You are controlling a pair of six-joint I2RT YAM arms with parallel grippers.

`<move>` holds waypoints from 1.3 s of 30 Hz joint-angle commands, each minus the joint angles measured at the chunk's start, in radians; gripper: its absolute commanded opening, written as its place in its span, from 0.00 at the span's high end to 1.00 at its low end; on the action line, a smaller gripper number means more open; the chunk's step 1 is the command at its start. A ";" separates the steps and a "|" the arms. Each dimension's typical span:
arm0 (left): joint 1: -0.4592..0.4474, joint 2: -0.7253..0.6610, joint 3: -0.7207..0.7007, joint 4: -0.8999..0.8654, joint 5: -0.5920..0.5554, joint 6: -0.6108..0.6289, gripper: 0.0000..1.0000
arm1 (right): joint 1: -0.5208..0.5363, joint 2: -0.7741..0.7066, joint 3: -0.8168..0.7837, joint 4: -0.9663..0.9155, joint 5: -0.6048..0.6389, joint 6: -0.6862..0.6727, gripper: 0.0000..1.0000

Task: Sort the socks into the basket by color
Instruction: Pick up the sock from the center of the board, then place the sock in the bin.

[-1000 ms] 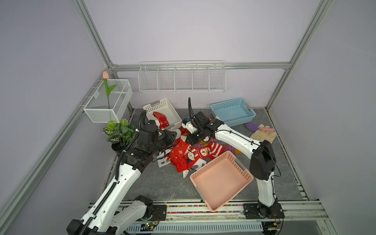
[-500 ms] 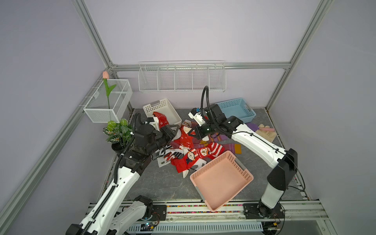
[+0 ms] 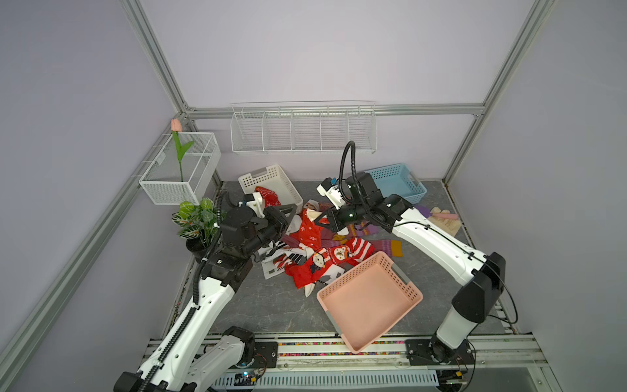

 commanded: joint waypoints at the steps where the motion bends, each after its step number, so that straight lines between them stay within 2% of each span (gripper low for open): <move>1: 0.017 0.008 -0.012 0.082 0.022 -0.079 1.00 | -0.010 -0.032 -0.015 0.026 -0.007 0.011 0.93; 5: 0.018 0.013 0.011 0.043 0.014 -0.039 1.00 | -0.023 -0.024 -0.001 0.029 0.006 0.014 0.93; 11: 0.018 0.044 0.077 -0.102 -0.016 0.141 1.00 | -0.072 0.067 0.120 -0.011 0.008 0.005 0.93; 17: 0.018 0.050 0.104 -0.232 -0.133 0.301 1.00 | -0.073 0.303 0.454 -0.117 0.034 -0.060 0.93; 21: 0.019 0.047 0.123 -0.326 -0.226 0.364 1.00 | -0.079 0.550 0.833 -0.216 0.033 -0.079 0.93; 28: 0.018 0.063 0.127 -0.361 -0.286 0.414 1.00 | -0.097 0.813 1.077 -0.026 -0.016 -0.023 0.93; 34: 0.018 0.082 0.144 -0.417 -0.288 0.457 1.00 | -0.097 0.929 1.080 0.254 -0.044 0.014 0.93; 39: 0.019 0.106 0.178 -0.458 -0.297 0.498 1.00 | -0.093 0.981 1.077 0.386 -0.028 0.030 0.93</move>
